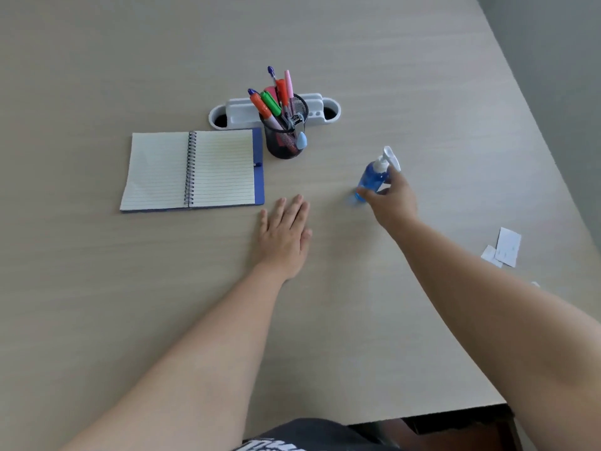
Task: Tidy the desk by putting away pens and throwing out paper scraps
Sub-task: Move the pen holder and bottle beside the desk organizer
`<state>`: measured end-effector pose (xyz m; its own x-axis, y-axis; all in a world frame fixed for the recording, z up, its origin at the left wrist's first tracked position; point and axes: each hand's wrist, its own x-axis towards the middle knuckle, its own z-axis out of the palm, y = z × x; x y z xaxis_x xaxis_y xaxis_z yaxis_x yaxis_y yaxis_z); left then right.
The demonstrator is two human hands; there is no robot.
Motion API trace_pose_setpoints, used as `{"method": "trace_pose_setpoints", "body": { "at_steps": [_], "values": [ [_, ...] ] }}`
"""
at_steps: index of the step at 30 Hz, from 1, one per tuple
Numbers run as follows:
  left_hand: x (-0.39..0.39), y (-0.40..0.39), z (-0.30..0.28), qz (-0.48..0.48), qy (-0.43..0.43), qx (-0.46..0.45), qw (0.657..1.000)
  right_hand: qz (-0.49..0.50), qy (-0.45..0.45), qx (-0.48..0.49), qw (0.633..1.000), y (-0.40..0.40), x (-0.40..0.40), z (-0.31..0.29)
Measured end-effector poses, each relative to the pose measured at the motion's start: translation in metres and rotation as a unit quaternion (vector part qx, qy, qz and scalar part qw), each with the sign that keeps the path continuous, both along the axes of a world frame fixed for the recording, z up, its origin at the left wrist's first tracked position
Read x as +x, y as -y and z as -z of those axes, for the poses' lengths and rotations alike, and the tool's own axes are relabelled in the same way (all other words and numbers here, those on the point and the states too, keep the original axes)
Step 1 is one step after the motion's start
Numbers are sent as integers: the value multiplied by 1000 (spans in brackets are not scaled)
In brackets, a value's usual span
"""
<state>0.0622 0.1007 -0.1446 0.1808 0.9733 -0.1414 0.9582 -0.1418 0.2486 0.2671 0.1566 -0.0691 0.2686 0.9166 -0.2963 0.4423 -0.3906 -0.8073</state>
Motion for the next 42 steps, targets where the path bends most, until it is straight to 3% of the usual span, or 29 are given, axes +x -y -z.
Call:
{"method": "trace_pose_setpoints", "body": {
  "at_steps": [12,28,33,39,42],
  "values": [
    [0,3,1,-11,9,31,999,-65,-9,28,997,-106,-57,12],
    [-1,1,-1,-10,6,16,1000,-57,-25,34,997,-147,-68,16],
    [-1,2,-2,-9,4,19,1000,-56,-44,19,997,-124,-60,13],
    [1,2,-4,2,-21,10,1000,46,-110,28,992,-42,-15,9],
    [8,2,-10,1,-25,3,1000,81,-61,45,994,9,36,6]
  ]
}}
